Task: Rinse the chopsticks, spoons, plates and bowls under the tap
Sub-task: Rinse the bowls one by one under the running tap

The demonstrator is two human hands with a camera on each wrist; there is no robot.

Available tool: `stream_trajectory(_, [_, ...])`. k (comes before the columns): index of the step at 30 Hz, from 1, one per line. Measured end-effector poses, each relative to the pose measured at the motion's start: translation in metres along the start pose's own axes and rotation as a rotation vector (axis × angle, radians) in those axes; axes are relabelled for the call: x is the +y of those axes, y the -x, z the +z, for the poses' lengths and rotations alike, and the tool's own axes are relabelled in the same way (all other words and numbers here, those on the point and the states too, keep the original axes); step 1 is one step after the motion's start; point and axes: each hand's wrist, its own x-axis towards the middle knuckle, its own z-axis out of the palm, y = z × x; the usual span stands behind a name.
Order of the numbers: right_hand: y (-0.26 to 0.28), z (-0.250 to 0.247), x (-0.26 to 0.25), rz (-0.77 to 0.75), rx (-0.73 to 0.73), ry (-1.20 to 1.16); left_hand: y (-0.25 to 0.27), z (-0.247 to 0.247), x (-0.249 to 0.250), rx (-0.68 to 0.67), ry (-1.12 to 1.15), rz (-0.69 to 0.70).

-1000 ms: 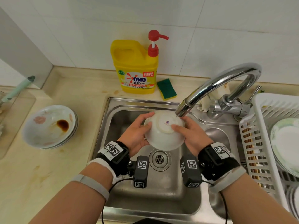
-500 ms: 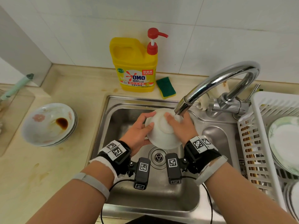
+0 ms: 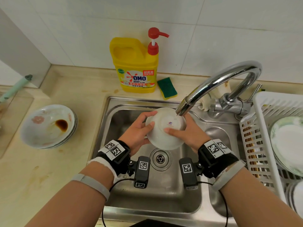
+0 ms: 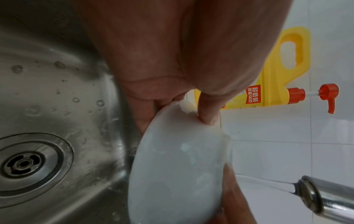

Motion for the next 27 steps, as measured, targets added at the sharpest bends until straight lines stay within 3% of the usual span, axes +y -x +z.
stream_trajectory(6, [-0.006, 0.014, -0.005, 0.057, 0.209, 0.079, -0.001, 0.005, -0.002, -0.047, 0.019, 0.01])
stream_trajectory(11, [-0.013, 0.01, 0.001, 0.057, 0.191, -0.031, 0.001, 0.002, -0.005, -0.015, 0.035, 0.005])
stream_trajectory(19, [-0.003, 0.001, 0.001, -0.033, -0.03, 0.056, 0.001, -0.003, -0.001, 0.009, 0.094, 0.052])
stream_trajectory(27, [-0.001, 0.015, -0.011, -0.041, 0.188, 0.016, -0.004, 0.001, 0.008, -0.028, 0.044, 0.095])
